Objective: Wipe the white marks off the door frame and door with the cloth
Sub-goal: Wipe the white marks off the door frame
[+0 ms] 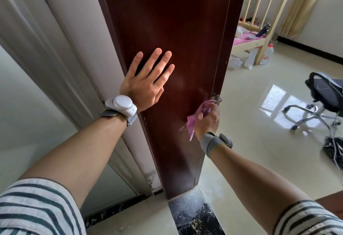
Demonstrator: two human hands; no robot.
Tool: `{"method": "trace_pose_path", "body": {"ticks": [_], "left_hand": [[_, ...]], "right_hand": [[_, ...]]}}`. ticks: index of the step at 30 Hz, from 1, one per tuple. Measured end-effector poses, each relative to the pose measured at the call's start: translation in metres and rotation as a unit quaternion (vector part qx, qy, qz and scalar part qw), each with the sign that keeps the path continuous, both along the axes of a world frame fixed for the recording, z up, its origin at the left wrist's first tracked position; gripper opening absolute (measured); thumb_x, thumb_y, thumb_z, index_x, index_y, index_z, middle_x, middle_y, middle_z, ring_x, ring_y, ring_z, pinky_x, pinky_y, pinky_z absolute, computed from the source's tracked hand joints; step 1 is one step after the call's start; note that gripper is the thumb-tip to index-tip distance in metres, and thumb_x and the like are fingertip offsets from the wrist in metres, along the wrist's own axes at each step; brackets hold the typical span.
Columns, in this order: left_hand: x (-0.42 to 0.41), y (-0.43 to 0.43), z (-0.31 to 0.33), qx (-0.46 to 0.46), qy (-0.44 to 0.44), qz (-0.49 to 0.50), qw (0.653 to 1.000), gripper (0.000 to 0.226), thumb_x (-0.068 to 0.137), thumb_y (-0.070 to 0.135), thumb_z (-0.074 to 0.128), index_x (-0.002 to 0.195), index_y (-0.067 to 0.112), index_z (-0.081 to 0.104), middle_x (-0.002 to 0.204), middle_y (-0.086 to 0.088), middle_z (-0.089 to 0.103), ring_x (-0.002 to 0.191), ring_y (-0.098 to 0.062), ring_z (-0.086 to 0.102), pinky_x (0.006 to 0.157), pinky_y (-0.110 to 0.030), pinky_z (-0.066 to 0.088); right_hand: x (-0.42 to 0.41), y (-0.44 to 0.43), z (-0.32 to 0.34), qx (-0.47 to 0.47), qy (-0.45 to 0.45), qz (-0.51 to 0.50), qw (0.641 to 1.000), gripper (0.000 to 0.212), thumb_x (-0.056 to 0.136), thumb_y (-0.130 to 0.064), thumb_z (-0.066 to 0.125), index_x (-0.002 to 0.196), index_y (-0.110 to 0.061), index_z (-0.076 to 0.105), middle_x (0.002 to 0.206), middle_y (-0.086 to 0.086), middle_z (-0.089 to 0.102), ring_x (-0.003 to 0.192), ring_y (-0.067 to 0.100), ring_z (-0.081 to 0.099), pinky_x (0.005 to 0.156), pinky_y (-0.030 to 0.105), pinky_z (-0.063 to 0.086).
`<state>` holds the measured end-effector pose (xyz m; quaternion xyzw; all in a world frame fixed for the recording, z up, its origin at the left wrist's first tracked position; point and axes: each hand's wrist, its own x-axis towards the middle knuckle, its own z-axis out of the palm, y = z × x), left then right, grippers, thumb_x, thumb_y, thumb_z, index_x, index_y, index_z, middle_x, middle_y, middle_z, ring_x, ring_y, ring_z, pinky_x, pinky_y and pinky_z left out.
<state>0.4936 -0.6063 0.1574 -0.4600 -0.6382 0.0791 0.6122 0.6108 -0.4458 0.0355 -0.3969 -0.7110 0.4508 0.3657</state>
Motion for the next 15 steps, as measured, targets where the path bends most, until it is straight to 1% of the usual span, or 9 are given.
{"method": "trace_pose_path", "body": {"ticks": [2, 3, 4, 6, 7, 8, 11, 13, 15], "left_hand": [[0.000, 0.002, 0.000, 0.001, 0.001, -0.008, 1.000, 0.050, 0.093, 0.021, 0.051, 0.143, 0.017, 0.053, 0.154, -0.007, 0.041, 0.143, -0.029, 0.038, 0.119, -0.052, 0.020], [-0.001, 0.002, 0.000, 0.001, 0.003, -0.010, 1.000, 0.050, 0.093, 0.021, 0.051, 0.143, 0.017, 0.053, 0.154, -0.007, 0.042, 0.143, -0.029, 0.038, 0.119, -0.052, 0.021], [-0.002, 0.002, 0.001, 0.001, 0.005, -0.011, 1.000, 0.049, 0.093, 0.021, 0.051, 0.142, 0.017, 0.053, 0.154, -0.007, 0.042, 0.143, -0.028, 0.039, 0.118, -0.052, 0.022], [-0.001, 0.000, 0.001, 0.003, 0.003, -0.012, 1.000, 0.049, 0.093, 0.020, 0.051, 0.142, 0.017, 0.054, 0.153, -0.007, 0.043, 0.142, -0.028, 0.039, 0.118, -0.052, 0.022], [-0.001, -0.001, 0.001, 0.002, 0.001, -0.011, 1.000, 0.049, 0.094, 0.020, 0.051, 0.142, 0.017, 0.054, 0.154, -0.007, 0.042, 0.143, -0.028, 0.039, 0.118, -0.052, 0.022], [0.000, -0.001, 0.000, 0.000, -0.001, -0.007, 1.000, 0.049, 0.094, 0.020, 0.051, 0.142, 0.017, 0.053, 0.154, -0.007, 0.042, 0.143, -0.028, 0.038, 0.119, -0.052, 0.021], [0.000, -0.001, 0.001, 0.002, 0.000, 0.001, 1.000, 0.048, 0.095, 0.020, 0.050, 0.143, 0.017, 0.053, 0.155, -0.007, 0.040, 0.144, -0.028, 0.037, 0.120, -0.052, 0.018], [0.000, 0.000, 0.002, 0.004, 0.001, 0.000, 1.000, 0.048, 0.095, 0.021, 0.050, 0.143, 0.017, 0.053, 0.155, -0.007, 0.040, 0.144, -0.029, 0.037, 0.120, -0.052, 0.018], [0.000, 0.001, 0.002, 0.005, 0.003, 0.001, 1.000, 0.048, 0.094, 0.021, 0.051, 0.142, 0.017, 0.053, 0.155, -0.007, 0.041, 0.143, -0.029, 0.037, 0.119, -0.052, 0.018]], "right_hand": [[-0.008, -0.001, 0.002, -0.031, -0.016, -0.017, 0.999, 0.021, 0.086, -0.006, 0.053, 0.104, -0.017, 0.054, 0.106, 0.001, 0.051, 0.086, 0.016, 0.049, 0.078, 0.022, 0.034], [-0.010, -0.004, 0.001, -0.036, -0.030, -0.012, 0.999, 0.019, 0.086, -0.005, 0.054, 0.099, -0.018, 0.055, 0.104, -0.001, 0.051, 0.085, 0.016, 0.049, 0.077, 0.020, 0.032], [-0.011, -0.007, -0.003, -0.029, -0.055, 0.012, 0.998, 0.017, 0.085, -0.006, 0.055, 0.092, -0.021, 0.056, 0.100, -0.003, 0.054, 0.084, 0.016, 0.051, 0.075, 0.019, 0.032], [-0.006, -0.015, -0.018, 0.006, -0.149, 0.106, 0.983, 0.018, 0.082, -0.008, 0.057, 0.078, -0.026, 0.058, 0.092, -0.003, 0.060, 0.083, 0.020, 0.058, 0.071, 0.020, 0.036], [0.000, -0.017, -0.027, 0.017, -0.190, 0.147, 0.971, 0.018, 0.081, -0.010, 0.057, 0.076, -0.027, 0.059, 0.089, -0.002, 0.062, 0.082, 0.022, 0.059, 0.071, 0.021, 0.037], [0.007, -0.018, -0.033, 0.027, -0.205, 0.164, 0.965, 0.018, 0.080, -0.010, 0.057, 0.078, -0.028, 0.060, 0.089, -0.001, 0.060, 0.081, 0.022, 0.058, 0.070, 0.022, 0.037], [0.020, -0.007, -0.027, 0.070, -0.134, 0.119, 0.981, 0.022, 0.078, -0.003, 0.060, 0.087, -0.024, 0.060, 0.092, 0.001, 0.052, 0.078, 0.023, 0.052, 0.067, 0.023, 0.032], [0.020, 0.008, -0.015, 0.115, -0.078, 0.090, 0.986, 0.020, 0.079, -0.002, 0.059, 0.089, -0.019, 0.060, 0.093, 0.003, 0.052, 0.077, 0.023, 0.052, 0.066, 0.023, 0.031], [0.013, 0.021, -0.006, 0.117, -0.054, 0.074, 0.989, 0.019, 0.080, -0.002, 0.058, 0.088, -0.019, 0.059, 0.094, 0.002, 0.053, 0.076, 0.021, 0.051, 0.066, 0.023, 0.033]]}}
